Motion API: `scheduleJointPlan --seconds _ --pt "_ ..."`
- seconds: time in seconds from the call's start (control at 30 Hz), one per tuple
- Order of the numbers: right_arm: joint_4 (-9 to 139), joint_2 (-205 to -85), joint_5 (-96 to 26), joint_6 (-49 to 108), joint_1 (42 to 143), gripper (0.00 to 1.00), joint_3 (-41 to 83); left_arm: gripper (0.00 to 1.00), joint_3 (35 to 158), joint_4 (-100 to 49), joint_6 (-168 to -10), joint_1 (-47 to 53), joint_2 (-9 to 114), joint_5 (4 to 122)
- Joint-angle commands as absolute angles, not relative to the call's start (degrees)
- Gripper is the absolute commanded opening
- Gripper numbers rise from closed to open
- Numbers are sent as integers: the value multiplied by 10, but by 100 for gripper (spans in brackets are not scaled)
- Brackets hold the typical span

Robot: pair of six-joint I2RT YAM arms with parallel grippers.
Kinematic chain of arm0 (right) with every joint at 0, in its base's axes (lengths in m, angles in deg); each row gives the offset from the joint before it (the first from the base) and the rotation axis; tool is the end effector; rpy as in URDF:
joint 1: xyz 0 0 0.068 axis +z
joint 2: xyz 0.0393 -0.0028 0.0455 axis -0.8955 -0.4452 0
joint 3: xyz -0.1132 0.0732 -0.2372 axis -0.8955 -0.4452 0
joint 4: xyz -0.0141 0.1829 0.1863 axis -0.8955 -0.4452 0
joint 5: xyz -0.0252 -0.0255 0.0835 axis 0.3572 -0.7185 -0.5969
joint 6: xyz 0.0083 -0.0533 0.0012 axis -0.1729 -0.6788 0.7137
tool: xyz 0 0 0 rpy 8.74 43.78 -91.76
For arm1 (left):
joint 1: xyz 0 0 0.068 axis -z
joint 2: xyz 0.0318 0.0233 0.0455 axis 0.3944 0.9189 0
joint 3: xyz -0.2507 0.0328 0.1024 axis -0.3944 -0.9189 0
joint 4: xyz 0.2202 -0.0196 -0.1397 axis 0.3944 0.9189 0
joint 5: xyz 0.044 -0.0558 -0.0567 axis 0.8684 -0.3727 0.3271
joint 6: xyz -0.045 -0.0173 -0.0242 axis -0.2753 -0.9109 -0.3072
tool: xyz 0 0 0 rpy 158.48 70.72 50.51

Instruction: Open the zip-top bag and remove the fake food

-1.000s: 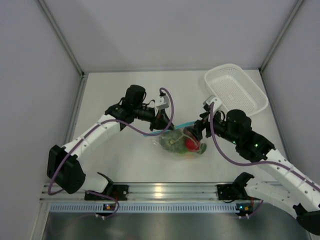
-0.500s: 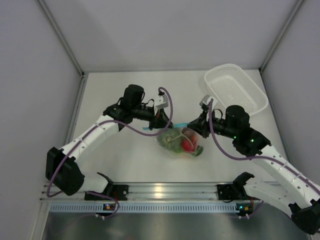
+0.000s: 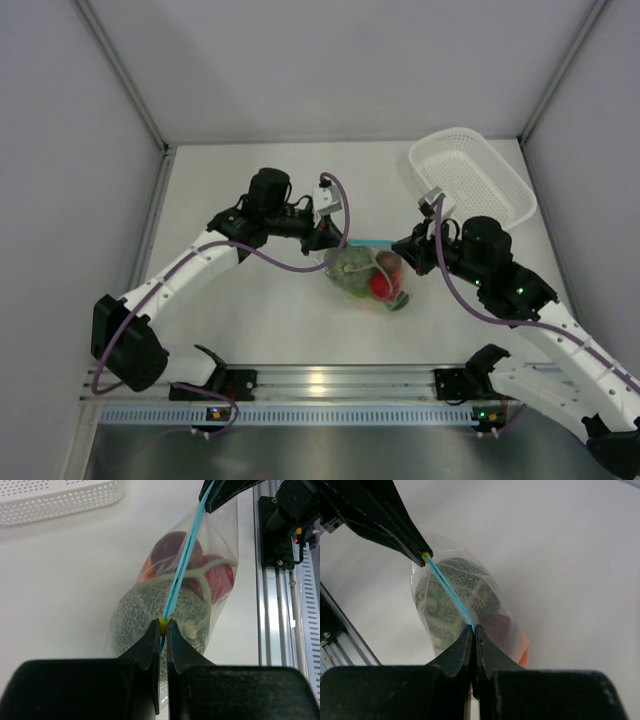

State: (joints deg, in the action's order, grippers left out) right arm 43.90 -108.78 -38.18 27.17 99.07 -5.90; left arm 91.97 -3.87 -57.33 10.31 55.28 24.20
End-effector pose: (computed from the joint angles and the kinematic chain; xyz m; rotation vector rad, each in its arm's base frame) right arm 0.1401 0.1083 0.3437 -0.6413 1.8127 0.6563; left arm 0.2378 -0.1886 0.3355 1.3443 1.5654 -0.9976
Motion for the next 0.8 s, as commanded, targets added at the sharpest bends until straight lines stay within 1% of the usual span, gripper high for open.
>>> scheduleJointPlan --seconds 0.0,0.07,0.17,0.3,0.4,0.5,0.67,0.77 --pt "399 -1053 -276 287 985 0 -10 0 930 -48 -552 80 537 290" --pt "379 -1046 -233 285 985 0 -5 0 929 -48 -554 62 539 272" --pt "354 -1036 -214 283 985 0 -1 0 929 -48 -556 45 543 261" --pt "338 -1028 -211 281 985 0 5 0 930 -48 -553 23 544 251" --pt "330 -1018 -201 277 985 0 6 0 928 -48 -551 16 548 287" --pt "328 -1016 -200 275 985 0 6 0 930 -48 -553 7 554 292" --pt "327 -1019 -192 275 985 0 7 0 926 -48 -558 -12 550 288" --pt "333 -1024 -202 277 985 0 5 1 926 -46 -562 -28 544 264"
